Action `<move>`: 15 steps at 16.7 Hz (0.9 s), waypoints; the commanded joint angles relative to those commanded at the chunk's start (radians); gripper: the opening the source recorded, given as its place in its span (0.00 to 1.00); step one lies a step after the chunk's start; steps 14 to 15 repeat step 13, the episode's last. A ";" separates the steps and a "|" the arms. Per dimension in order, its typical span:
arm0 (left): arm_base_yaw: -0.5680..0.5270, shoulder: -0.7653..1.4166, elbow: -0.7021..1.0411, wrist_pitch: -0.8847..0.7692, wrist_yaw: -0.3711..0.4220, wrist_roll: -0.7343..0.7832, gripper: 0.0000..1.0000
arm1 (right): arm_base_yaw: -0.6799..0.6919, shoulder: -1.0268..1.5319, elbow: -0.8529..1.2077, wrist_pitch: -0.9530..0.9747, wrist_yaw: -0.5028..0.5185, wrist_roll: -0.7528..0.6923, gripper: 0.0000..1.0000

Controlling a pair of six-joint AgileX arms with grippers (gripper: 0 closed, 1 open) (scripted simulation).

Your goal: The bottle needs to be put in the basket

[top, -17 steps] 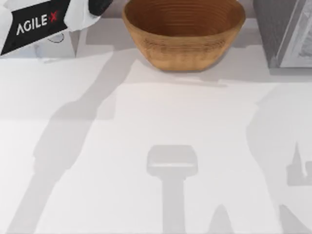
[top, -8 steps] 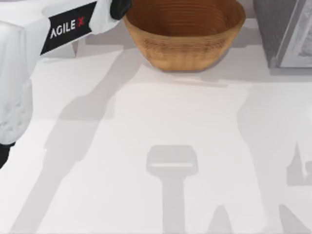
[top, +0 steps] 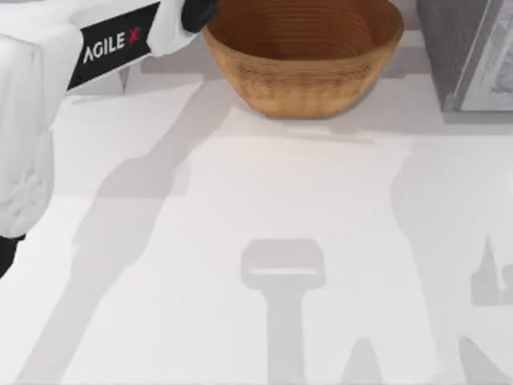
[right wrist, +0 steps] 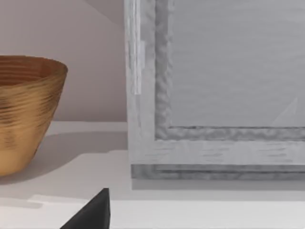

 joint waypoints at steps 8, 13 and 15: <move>0.000 0.000 0.000 0.000 0.000 0.000 1.00 | 0.000 0.000 0.000 0.000 0.000 0.000 1.00; 0.000 0.000 0.000 0.000 0.000 0.000 1.00 | 0.000 0.000 0.000 0.000 0.000 0.000 1.00; 0.000 0.000 0.000 0.000 0.000 0.000 1.00 | 0.000 0.000 0.000 0.000 0.000 0.000 1.00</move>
